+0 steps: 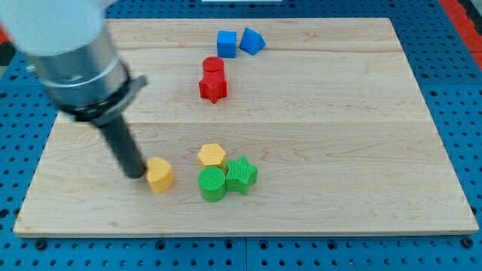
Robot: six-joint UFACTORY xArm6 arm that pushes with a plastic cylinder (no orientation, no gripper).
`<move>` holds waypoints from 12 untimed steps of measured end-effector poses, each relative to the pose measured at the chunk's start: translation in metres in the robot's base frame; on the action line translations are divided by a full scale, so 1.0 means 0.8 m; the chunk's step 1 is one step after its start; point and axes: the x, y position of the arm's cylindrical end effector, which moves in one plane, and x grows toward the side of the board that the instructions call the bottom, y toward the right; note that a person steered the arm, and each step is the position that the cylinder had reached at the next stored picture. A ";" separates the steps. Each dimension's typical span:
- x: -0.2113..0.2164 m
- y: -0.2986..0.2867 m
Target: Move the red star to the top left of the yellow hexagon
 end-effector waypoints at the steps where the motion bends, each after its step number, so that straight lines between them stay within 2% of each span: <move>1: -0.004 0.007; 2: -0.030 -0.093; 3: -0.104 -0.098; 4: -0.180 -0.062; 5: -0.242 0.023; 6: -0.267 0.084; 7: -0.207 0.113; 9: -0.103 0.113; 10: -0.102 0.066; 11: -0.157 0.057; 12: -0.136 0.038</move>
